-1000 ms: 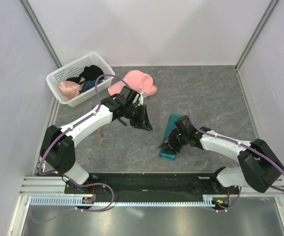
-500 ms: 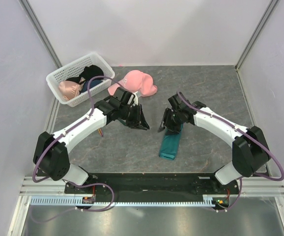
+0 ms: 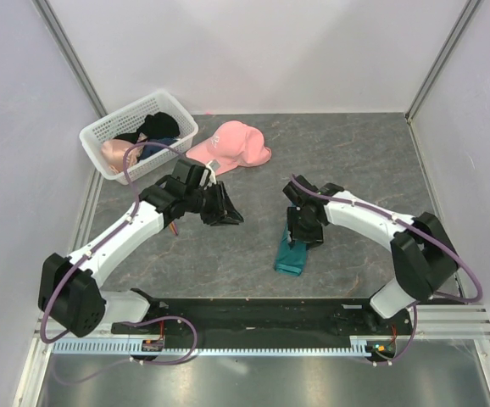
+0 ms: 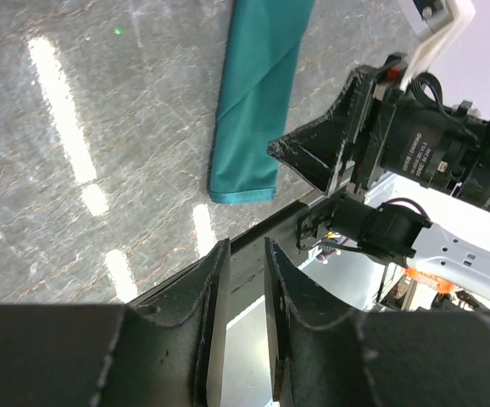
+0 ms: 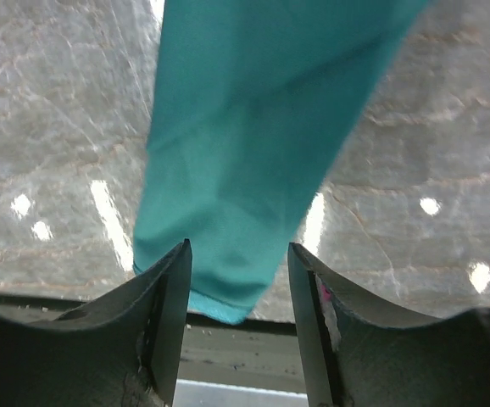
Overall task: Fold the napkin into a case and place the utensils inside
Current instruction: Move the smaller rectangle folded napkin to the center of the board.
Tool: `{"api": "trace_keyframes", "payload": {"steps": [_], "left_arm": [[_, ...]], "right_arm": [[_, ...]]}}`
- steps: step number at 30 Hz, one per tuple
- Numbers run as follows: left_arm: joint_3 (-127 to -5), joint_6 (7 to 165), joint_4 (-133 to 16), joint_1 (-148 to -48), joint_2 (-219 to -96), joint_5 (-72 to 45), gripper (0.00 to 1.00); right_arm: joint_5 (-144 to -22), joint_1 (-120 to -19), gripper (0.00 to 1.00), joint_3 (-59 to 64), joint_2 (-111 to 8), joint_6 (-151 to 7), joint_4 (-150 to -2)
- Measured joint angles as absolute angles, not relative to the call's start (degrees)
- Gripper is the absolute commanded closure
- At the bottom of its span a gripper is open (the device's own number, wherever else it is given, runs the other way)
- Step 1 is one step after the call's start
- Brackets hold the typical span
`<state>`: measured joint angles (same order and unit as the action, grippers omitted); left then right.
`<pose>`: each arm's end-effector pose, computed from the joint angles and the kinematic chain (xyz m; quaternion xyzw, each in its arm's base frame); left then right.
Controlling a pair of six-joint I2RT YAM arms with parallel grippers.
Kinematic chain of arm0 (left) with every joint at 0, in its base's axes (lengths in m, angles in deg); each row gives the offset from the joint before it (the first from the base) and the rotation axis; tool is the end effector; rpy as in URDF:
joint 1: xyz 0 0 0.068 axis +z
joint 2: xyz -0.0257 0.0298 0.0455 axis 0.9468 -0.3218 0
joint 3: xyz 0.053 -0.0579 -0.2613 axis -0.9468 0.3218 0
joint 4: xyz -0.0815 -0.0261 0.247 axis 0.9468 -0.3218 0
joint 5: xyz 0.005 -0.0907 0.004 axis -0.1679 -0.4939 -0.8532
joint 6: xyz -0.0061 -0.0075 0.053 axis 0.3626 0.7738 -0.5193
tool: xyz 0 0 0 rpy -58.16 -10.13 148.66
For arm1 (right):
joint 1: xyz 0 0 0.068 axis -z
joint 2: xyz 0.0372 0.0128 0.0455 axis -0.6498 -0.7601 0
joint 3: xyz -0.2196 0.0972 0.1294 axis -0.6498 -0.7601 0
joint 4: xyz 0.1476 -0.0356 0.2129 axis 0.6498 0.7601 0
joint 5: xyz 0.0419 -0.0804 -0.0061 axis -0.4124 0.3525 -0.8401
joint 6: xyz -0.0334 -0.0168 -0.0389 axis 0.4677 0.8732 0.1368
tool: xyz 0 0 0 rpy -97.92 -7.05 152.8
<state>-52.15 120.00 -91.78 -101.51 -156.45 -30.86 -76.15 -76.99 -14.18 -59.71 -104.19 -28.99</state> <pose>0.2287 -0.1513 0.2783 -0.0387 0.9119 -0.3786 0.1539 0.2257 0.1674 0.1994 0.0219 0.9940 0.0705 0.0802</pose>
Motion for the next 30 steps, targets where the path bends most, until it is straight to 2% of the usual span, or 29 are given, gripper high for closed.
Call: {"api": "trace_keyframes", "payload": {"steps": [6,14,23,30], "left_arm": [[-49.24,120.19,-91.80,-101.01,-154.95,-30.88,0.70],[-48.28,120.17,-91.78,-100.53,-153.00,-31.10,0.70],[-48.30,119.93,-91.69,-100.55,-153.42,-32.98,0.70],[-48.45,119.12,-90.51,-100.55,-155.21,-34.99,0.69]], "right_arm": [[-74.84,-77.89,0.45,-11.82,-66.81,-105.85,-30.52],[-72.69,-76.64,0.46,-12.21,-70.16,-114.37,-31.33],[-74.31,-62.76,0.46,-12.41,-70.35,-117.78,-31.61],[-70.01,-54.46,0.46,-0.87,-78.81,-108.78,-30.60]]}}
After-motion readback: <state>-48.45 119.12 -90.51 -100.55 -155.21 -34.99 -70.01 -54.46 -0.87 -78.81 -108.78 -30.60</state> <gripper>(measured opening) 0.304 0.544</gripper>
